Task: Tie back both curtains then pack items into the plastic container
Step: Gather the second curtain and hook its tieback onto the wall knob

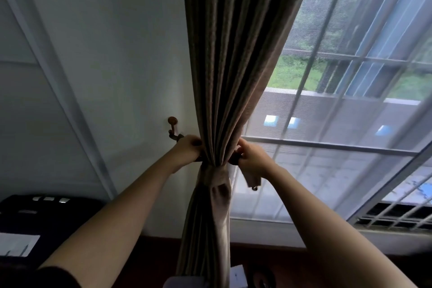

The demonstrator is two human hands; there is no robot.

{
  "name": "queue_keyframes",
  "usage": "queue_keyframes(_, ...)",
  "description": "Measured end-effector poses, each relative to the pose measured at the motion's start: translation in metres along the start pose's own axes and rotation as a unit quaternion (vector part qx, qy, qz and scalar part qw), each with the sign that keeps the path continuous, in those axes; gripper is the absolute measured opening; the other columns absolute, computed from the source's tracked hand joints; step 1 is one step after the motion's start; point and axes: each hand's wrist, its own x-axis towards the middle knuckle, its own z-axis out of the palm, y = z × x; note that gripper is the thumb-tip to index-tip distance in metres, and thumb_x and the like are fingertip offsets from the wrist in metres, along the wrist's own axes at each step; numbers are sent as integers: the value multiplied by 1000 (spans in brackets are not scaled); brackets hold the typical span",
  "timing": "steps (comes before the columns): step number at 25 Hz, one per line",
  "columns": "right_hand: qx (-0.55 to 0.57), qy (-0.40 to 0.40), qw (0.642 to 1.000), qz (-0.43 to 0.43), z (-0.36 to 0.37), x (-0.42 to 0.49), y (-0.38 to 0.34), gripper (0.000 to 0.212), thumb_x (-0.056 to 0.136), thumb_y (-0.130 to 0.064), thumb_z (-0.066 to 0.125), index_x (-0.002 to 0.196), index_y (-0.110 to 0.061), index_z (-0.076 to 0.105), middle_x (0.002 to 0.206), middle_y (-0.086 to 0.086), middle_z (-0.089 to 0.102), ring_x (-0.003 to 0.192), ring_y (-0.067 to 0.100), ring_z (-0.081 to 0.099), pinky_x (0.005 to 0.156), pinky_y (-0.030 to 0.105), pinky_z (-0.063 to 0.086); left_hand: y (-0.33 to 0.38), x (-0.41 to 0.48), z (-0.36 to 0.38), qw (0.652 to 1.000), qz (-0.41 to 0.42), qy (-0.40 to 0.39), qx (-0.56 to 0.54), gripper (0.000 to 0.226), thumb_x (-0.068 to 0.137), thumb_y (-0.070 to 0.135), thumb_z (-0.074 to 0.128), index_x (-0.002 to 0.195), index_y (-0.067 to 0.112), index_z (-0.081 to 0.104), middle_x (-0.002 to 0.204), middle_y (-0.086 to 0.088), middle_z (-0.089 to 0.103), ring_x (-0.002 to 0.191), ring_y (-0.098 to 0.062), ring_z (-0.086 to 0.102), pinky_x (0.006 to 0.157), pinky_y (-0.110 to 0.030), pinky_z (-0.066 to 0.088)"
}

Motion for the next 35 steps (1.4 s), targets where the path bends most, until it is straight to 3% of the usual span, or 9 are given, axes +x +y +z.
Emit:
queue_keyframes(4, 45, -37, 998, -20, 0, -4, 1, 51, 74, -36, 65, 120, -19, 50, 95, 5, 68, 84, 22, 65, 75, 37, 53, 6, 2, 3, 998, -17, 17, 55, 19, 90, 6, 54, 105, -4, 61, 102, -18, 67, 89, -25, 66, 87, -38, 56)
queue_keyframes(8, -145, 33, 988, -35, 0, 1, -2, 44, 77, -10, 53, 121, -13, 45, 96, 18, 65, 83, 40, 60, 67, 45, 50, 18, -1, 3, 975, 29, 42, 217, 19, 91, 5, 49, 100, -8, 60, 94, -18, 66, 84, -28, 64, 76, -31, 54)
queue_keyframes(12, -134, 35, 989, -53, 0, 7, -15, 28, 80, -5, 48, 108, -7, 49, 103, 19, 63, 89, 39, 58, 69, 43, 47, 24, -9, 4, 954, 66, 69, 284, 20, 95, 10, 44, 92, -5, 58, 95, -22, 64, 85, -31, 60, 69, -23, 40)
queue_keyframes(15, -108, 59, 988, -91, 4, 7, -18, 21, 85, -16, 51, 103, -6, 57, 108, 16, 62, 94, 35, 58, 69, 35, 44, 25, -9, 3, 945, 79, 83, 306, 14, 93, 5, 47, 89, -1, 59, 86, -15, 62, 65, -17, 51, 60, -18, 39)
queue_keyframes(19, -179, 110, 974, -87, 1, 12, -13, 21, 88, -10, 50, 107, -3, 55, 102, 18, 61, 80, 43, 61, 62, 44, 48, 26, -6, 4, 946, 65, 101, 300, 17, 88, -2, 48, 73, 1, 56, 60, 4, 47, 50, -4, 43, 44, -11, 33)
queue_keyframes(24, -164, 84, 982, -48, 0, 8, 1, 27, 85, -5, 53, 111, -6, 60, 98, 20, 68, 88, 38, 63, 67, 37, 44, 22, 5, 6, 958, 37, 78, 272, 22, 93, 11, 46, 74, 3, 55, 70, -5, 59, 71, -21, 59, 66, -22, 41)
queue_keyframes(27, -121, -11, 993, -10, 7, -2, 11, 26, 88, -18, 57, 112, -9, 56, 99, 15, 67, 91, 34, 62, 74, 38, 48, 19, 1, 8, 962, 32, 49, 267, 25, 94, 14, 45, 71, 7, 52, 67, 0, 53, 72, -19, 54, 58, -21, 39)
queue_keyframes(31, -30, -70, 997, -6, -30, -13, 0, 27, 83, -5, 58, 109, -14, 61, 95, -1, 60, 90, 15, 55, 72, 25, 38, 9, -1, 11, 980, 45, 94, 169, 19, 95, 14, 46, 91, 1, 59, 75, 0, 56, 77, -18, 55, 60, -20, 43)
queue_keyframes(35, 6, -152, 988, -40, -61, -30, -22, 37, 76, -1, 50, 110, -12, 62, 98, 7, 66, 89, 16, 57, 78, 31, 47, 0, 8, 21, 993, 40, 79, -75, 36, 92, 24, 55, 126, 12, 49, 114, -7, 62, 103, -22, 60, 86, -37, 54)
